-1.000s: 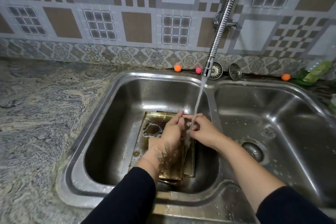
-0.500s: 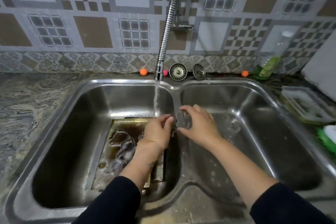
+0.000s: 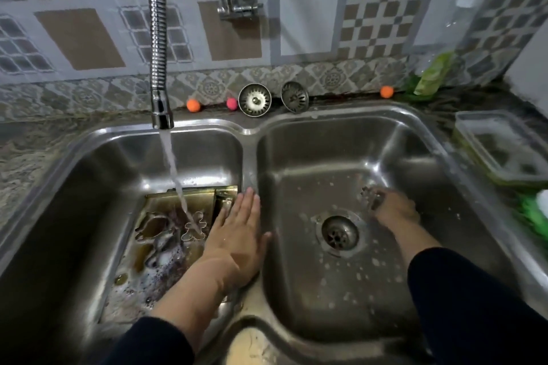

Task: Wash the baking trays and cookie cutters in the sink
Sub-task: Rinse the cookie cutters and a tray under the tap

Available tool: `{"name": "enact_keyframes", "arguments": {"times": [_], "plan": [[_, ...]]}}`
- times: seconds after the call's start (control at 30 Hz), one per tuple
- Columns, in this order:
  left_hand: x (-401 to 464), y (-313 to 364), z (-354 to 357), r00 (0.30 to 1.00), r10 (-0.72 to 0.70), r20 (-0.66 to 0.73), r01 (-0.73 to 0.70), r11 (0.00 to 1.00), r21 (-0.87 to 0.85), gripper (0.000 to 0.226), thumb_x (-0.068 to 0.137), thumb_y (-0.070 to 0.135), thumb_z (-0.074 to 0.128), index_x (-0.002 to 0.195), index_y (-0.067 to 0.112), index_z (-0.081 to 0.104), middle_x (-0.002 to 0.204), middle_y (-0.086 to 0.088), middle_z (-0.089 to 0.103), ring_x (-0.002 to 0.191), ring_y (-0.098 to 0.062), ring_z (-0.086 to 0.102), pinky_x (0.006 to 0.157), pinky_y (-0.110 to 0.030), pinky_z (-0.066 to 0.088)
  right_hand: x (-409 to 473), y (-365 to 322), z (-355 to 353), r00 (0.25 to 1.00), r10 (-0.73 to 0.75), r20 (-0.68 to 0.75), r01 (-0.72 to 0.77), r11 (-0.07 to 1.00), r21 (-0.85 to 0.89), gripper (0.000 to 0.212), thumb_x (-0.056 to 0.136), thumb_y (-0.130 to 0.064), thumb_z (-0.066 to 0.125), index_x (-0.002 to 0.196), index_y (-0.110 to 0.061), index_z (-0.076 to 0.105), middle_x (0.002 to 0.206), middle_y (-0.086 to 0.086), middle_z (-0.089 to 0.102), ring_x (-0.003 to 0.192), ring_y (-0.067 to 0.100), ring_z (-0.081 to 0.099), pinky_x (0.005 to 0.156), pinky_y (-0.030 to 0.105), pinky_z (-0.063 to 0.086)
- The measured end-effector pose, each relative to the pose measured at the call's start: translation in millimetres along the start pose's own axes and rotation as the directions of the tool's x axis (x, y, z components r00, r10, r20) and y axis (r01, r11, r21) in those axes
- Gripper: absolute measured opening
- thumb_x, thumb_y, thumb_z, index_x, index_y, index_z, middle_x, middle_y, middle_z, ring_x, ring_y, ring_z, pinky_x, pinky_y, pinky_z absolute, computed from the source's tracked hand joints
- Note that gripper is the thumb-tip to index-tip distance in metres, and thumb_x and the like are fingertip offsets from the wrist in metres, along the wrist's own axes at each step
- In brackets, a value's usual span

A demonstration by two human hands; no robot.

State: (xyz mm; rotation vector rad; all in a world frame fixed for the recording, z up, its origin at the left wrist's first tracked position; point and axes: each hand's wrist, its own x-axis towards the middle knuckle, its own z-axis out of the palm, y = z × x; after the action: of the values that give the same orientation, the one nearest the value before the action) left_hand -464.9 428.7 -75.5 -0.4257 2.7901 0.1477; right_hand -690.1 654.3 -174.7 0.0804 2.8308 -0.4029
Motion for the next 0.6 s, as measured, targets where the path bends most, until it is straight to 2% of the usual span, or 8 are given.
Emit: {"name": "enact_keyframes", "arguments": {"times": [0.13, 0.2, 0.27, 0.37, 0.43, 0.53, 0.6], "plan": [[4, -2, 2, 1.0, -0.007, 0.012, 0.007, 1.0, 0.006, 0.068, 0.1, 0.045, 0.018, 0.149, 0.016, -0.019, 0.153, 0.002, -0.031, 0.142, -0.014, -0.025, 0.118, -0.036, -0.009, 6, 2, -1, 0.998, 0.003, 0.059, 0.0, 0.999, -0.054, 0.057, 0.082, -0.03, 0.069, 0.134, -0.02, 0.047, 0.137, 0.011, 0.044, 0.125, 0.034, 0.041, 0.098, 0.044, 0.041], [4, -2, 3, 1.0, -0.003, 0.025, 0.003, 1.0, -0.001, 0.068, 0.1, 0.045, 0.019, 0.149, 0.016, -0.019, 0.153, 0.003, -0.031, 0.142, -0.014, -0.025, 0.119, -0.036, -0.009, 2, 4, -4, 0.997, -0.042, 0.058, 0.046, 0.996, -0.077, 0.063, 0.081, -0.031, 0.071, 0.137, -0.026, 0.043, 0.137, 0.011, 0.042, 0.124, 0.033, 0.038, 0.098, 0.044, 0.038], [4, -3, 2, 1.0, 0.0, 0.02, 0.0, 1.0, -0.009, 0.068, 0.1, 0.045, 0.019, 0.149, 0.016, -0.018, 0.153, 0.003, -0.031, 0.143, -0.014, -0.024, 0.118, -0.036, -0.01, -6, 2, -11, 0.995, -0.099, 0.027, 0.101, 0.991, -0.088, 0.06, 0.082, -0.029, 0.07, 0.136, -0.029, 0.044, 0.135, 0.01, 0.041, 0.123, 0.031, 0.036, 0.097, 0.044, 0.037], [5, -3, 2, 1.0, 0.012, 0.018, -0.012, 1.0, -0.013, 0.067, 0.101, 0.045, 0.019, 0.149, 0.016, -0.018, 0.154, 0.003, -0.03, 0.143, -0.014, -0.024, 0.117, -0.036, -0.011, -28, -11, -25, 0.979, -0.194, 0.067, 0.2, 0.975, -0.098, 0.054, 0.086, -0.024, 0.065, 0.136, -0.031, 0.046, 0.137, 0.006, 0.046, 0.125, 0.029, 0.04, 0.096, 0.041, 0.04], [5, -5, 1, 0.999, 0.033, 0.018, -0.032, 0.999, -0.037, 0.067, 0.101, 0.045, 0.02, 0.15, 0.017, -0.016, 0.154, 0.003, -0.028, 0.143, -0.014, -0.022, 0.117, -0.036, -0.01, -52, -28, -38, 0.954, -0.263, 0.147, 0.275, 0.959, -0.072, 0.057, 0.085, -0.029, 0.067, 0.138, -0.033, 0.044, 0.139, 0.004, 0.048, 0.126, 0.027, 0.045, 0.099, 0.038, 0.044], [2, -14, -3, 0.993, 0.108, -0.043, -0.113, 0.985, -0.132, 0.061, 0.102, 0.04, 0.024, 0.153, 0.019, -0.001, 0.159, 0.006, -0.013, 0.147, -0.012, -0.008, 0.118, -0.034, -0.004, -95, -64, -54, 0.895, -0.399, 0.201, 0.416, 0.908, -0.051, 0.061, 0.085, -0.04, 0.066, 0.14, -0.035, 0.041, 0.143, 0.001, 0.048, 0.128, 0.024, 0.047, 0.104, 0.04, 0.041], [-4, -27, -3, 0.98, 0.141, -0.139, -0.177, 0.937, -0.302, 0.051, 0.103, 0.033, 0.03, 0.151, 0.019, 0.022, 0.16, 0.006, 0.011, 0.146, -0.011, 0.012, 0.117, -0.026, 0.005, -127, -92, -60, 0.827, -0.529, 0.189, 0.54, 0.842, -0.006, 0.058, 0.087, -0.04, 0.063, 0.14, -0.033, 0.041, 0.144, 0.0, 0.046, 0.131, 0.023, 0.044, 0.107, 0.038, 0.037]]}}
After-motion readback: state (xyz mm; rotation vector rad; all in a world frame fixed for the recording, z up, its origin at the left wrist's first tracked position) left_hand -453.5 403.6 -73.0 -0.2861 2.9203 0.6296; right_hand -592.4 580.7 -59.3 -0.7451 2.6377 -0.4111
